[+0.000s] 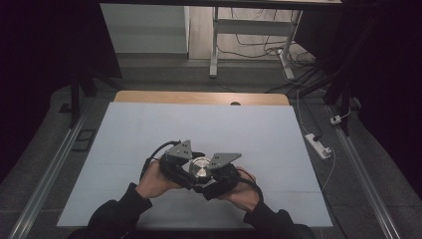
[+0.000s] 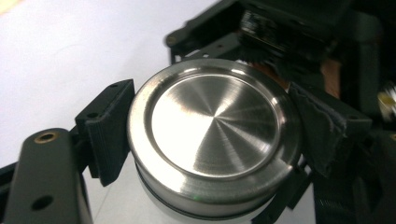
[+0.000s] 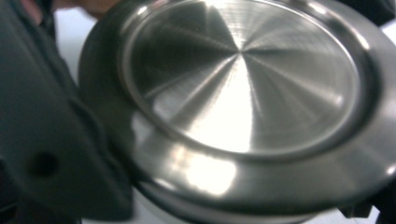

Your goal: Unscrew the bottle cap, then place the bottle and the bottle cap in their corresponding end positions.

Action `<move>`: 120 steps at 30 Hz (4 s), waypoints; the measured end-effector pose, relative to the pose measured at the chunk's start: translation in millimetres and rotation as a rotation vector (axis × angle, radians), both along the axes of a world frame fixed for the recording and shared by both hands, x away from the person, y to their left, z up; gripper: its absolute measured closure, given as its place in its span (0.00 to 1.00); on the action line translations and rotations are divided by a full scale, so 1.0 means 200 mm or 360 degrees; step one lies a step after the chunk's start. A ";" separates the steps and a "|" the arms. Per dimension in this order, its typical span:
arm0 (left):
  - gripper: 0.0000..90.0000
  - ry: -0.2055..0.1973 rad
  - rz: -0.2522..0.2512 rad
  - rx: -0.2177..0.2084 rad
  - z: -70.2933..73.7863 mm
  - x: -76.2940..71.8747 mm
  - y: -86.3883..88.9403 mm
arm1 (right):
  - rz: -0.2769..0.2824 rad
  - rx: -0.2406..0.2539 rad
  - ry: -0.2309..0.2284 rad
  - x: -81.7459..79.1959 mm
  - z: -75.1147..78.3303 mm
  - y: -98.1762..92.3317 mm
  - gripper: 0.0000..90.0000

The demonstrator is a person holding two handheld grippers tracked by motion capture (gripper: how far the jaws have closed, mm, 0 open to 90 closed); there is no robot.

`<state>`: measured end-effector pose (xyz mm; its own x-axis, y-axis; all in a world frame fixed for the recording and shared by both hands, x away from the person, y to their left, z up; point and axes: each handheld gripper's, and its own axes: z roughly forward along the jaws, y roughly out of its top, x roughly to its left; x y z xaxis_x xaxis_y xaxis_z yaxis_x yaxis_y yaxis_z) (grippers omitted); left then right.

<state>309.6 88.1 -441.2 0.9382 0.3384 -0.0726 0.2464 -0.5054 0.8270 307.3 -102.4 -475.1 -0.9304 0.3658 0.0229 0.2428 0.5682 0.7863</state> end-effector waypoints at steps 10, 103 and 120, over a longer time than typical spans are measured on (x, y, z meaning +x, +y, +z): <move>0.23 -0.0014 0.0270 -0.0071 -0.01 -0.02 -0.05 | -0.0218 0.0014 -0.0017 0.02 0.00 -0.01 0.17; 0.23 -0.0009 0.0089 -0.0090 -0.04 -0.21 0.13 | -0.0298 0.0067 -0.0079 0.18 0.11 -0.13 0.17; 0.23 0.0054 0.0085 -0.0059 -0.18 -0.20 0.07 | -0.0335 0.0057 -0.0112 0.33 0.12 -0.03 0.17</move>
<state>270.1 101.6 -477.5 0.9155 0.3846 -0.1176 0.3005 -0.4598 0.8356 373.7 -108.4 -450.4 -0.8335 0.5520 -0.0229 0.2966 0.4821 0.8244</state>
